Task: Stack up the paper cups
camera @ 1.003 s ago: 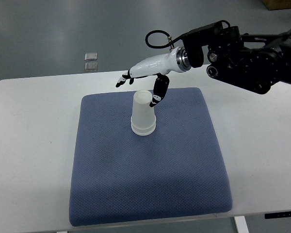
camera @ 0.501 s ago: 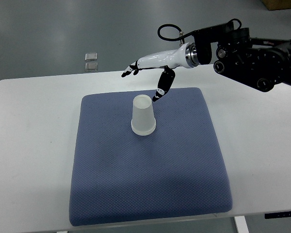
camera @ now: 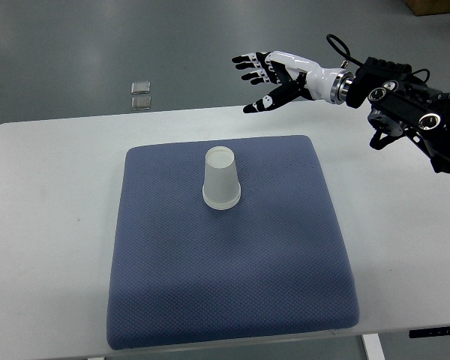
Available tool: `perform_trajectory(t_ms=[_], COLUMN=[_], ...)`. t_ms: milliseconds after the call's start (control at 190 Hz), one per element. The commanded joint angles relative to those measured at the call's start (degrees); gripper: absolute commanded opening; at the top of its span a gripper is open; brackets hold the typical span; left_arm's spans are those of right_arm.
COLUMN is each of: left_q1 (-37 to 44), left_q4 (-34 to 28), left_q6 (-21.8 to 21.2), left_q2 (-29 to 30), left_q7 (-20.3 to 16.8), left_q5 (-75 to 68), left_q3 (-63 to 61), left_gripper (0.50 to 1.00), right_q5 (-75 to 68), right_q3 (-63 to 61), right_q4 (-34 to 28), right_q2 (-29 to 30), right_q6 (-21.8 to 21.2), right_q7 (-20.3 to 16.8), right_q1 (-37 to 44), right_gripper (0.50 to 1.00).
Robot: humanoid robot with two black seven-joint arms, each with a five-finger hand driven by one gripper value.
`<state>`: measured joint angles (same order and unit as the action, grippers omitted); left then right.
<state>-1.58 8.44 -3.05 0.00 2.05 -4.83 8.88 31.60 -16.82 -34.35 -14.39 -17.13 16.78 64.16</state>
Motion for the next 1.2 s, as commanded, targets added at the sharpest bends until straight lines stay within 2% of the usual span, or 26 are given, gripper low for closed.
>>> perform_trajectory(t_ms=[0,164,380,649,1198], left_q1=[0.0,0.1,0.1,0.1,0.1], left_q4=[0.0,0.0,0.2,0.0,0.0], left_q6=[0.1,0.1,0.1,0.1,0.1], left_q2=[0.0,0.0,0.0,0.0,0.0], left_q7=[0.0,0.0,0.0,0.0,0.0], left_q5=[0.0,0.0,0.0,0.0,0.0], left_q3=[0.0,0.1,0.0,0.0,0.0], left_gripper=[1.0,1.0,1.0,1.0,1.0], right_q5=[-9.4,-20.6,-27.4,-31.9,-31.2], right_q3=[-2.5,-5.8,-11.6,-18.8,-19.0], right_q4=[1.0,1.0,1.0,1.0,1.0], right_q2=[0.2,0.5,5.2,6.5,6.4], right_q6=[2.5,5.9,9.0,10.2,11.1], right_q7=[0.0,0.2,0.4,0.4,0.8], right_q1=[-3.6,-9.0,-13.8,-14.2,-14.5], right_gripper=[0.909,0.909,0.909,0.909,0.911])
